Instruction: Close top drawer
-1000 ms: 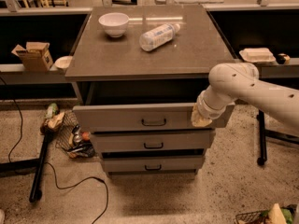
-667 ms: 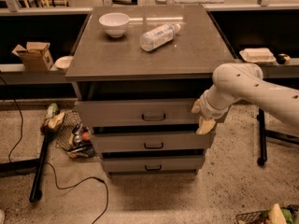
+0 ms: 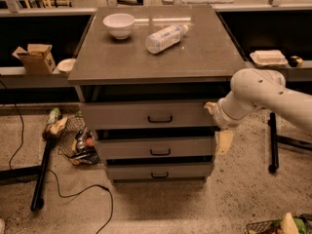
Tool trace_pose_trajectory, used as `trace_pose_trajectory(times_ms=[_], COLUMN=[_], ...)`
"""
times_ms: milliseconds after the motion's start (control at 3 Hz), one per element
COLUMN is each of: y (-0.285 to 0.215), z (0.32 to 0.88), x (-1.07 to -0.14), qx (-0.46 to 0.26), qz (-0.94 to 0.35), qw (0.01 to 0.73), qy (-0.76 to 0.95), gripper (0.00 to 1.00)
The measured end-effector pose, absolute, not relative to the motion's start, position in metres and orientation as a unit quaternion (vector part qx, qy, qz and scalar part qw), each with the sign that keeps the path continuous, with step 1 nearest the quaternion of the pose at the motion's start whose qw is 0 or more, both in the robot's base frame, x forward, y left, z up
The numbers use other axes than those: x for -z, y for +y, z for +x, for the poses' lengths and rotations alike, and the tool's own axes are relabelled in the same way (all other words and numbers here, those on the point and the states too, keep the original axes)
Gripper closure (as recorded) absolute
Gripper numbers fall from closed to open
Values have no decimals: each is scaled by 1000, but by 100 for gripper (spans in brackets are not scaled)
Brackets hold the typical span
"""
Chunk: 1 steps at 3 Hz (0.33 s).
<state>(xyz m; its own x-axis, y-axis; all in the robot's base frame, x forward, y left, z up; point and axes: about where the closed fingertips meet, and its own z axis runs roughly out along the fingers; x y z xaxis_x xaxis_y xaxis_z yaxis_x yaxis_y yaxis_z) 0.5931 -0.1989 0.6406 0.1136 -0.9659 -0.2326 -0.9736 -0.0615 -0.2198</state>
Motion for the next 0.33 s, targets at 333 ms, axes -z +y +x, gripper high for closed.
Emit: trace_pose_trajectory(times_ms=[333], y=[-202], z=[567], x=[-658], qx=[-26], qz=[-740], qw=[155], qy=[654], gripper=[0])
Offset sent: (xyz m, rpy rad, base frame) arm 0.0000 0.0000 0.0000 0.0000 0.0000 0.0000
